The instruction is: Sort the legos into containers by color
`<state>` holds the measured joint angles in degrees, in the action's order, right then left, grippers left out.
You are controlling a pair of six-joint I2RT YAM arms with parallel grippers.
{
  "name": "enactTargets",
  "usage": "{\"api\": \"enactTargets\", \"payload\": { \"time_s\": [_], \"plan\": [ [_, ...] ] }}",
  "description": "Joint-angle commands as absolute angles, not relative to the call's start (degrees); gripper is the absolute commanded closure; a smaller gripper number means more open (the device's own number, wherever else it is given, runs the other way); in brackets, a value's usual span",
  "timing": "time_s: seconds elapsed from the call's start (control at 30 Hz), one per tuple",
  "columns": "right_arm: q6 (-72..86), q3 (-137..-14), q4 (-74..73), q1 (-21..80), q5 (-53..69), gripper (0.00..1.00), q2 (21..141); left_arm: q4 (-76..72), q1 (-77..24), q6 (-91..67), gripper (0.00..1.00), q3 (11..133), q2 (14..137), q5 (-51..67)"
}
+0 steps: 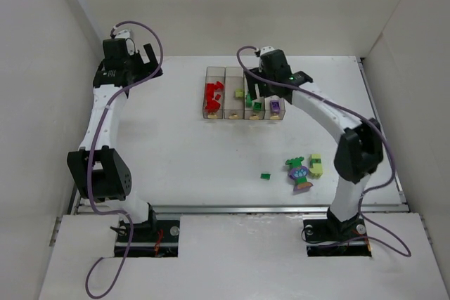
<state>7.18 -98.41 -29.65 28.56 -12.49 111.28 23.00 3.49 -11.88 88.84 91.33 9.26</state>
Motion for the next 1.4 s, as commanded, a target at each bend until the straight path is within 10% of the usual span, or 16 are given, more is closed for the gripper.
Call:
{"api": "enactTargets", "payload": {
  "time_s": [0.0, 0.3, 0.93, 1.2, 1.37],
  "plan": [
    [-1.89, -92.57, -30.40, 29.97, -2.58, 0.12, 99.51, 22.15, 3.78, -10.99, 0.00, 88.59, 90.18, 10.90],
    [1.75, -77.10, -56.84, 44.73, 2.19, 0.12, 99.31, 22.15, 3.78, -9.84, 0.00, 88.59, 91.75, 13.10],
    [8.00, -77.42, -59.85, 50.10, -4.66, 0.22, 110.74, 22.15, 3.78, -9.84, 0.00, 88.59, 92.29, 13.71],
    [5.36, -77.43, -58.71, 50.10, -4.66, 0.99, 111.27, 22.15, 4.31, -9.84, 0.00, 88.59, 91.76, 12.57],
    [4.83, -81.28, -58.71, 50.10, -4.66, 1.00, 109.08, 22.15, 4.31, -9.84, 0.00, 88.59, 91.76, 12.57]
  ]
}}
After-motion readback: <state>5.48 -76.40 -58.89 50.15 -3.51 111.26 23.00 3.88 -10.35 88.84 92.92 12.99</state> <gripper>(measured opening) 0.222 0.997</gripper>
